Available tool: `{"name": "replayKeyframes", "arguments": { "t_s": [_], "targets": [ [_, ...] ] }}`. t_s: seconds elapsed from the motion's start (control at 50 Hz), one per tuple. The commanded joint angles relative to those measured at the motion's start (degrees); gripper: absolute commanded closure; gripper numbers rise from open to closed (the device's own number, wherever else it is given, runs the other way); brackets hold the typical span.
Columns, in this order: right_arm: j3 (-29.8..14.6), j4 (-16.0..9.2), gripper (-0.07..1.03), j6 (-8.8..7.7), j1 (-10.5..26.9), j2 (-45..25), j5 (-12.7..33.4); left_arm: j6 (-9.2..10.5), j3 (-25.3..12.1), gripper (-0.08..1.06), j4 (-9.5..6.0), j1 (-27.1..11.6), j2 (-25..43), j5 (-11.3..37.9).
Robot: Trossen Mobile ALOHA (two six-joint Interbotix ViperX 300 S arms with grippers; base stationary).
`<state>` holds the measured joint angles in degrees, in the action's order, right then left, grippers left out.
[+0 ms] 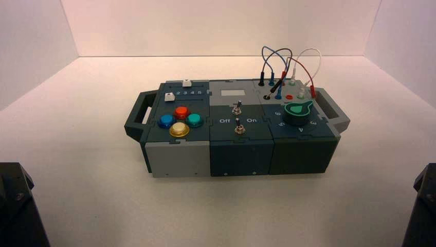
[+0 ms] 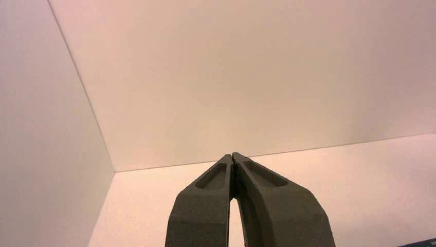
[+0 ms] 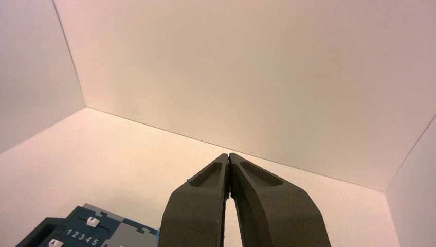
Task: Move the box away.
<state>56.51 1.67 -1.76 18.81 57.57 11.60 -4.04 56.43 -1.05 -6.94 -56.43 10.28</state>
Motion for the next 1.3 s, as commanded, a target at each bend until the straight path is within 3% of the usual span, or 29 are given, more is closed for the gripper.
{"name": "replayKeyframes", "arguments": {
  "t_s": [0.02, 0.36, 0.56, 0.76, 1.0, 1.2, 1.3],
  "targets": [
    [-0.79, -0.18, 0.99, 0.18, -0.18, -0.26, -0.26, -0.35, -0.79, 1.01, 0.09, 0.18, 0.35, -0.62],
    [-0.79, -0.88, 0.99, 0.18, -0.18, -0.44, 0.62, -0.44, -0.88, 1.01, 0.09, 0.18, 0.7, -0.09],
    [-1.49, -3.78, 0.99, 0.26, 0.09, -1.49, 8.09, 0.79, -2.29, 1.01, -0.88, -2.55, 2.29, 8.09],
    [-4.48, -7.91, 0.99, 0.26, 0.26, -5.89, 20.21, 3.52, -5.54, 1.01, -1.58, -10.99, 5.71, 18.63],
    [-8.79, -14.33, 0.99, 0.26, 3.08, -13.54, 35.6, 8.61, -8.88, 1.01, -2.72, -22.68, 12.66, 31.29],
    [-9.58, -19.25, 0.99, 0.79, 6.77, -17.49, 41.48, 13.62, -9.05, 1.01, -5.19, -30.23, 17.49, 38.23],
    [-9.58, -21.09, 0.99, 1.49, 9.05, -18.9, 42.71, 15.03, -8.96, 1.01, -6.86, -32.43, 19.51, 40.34]
  ]
}}
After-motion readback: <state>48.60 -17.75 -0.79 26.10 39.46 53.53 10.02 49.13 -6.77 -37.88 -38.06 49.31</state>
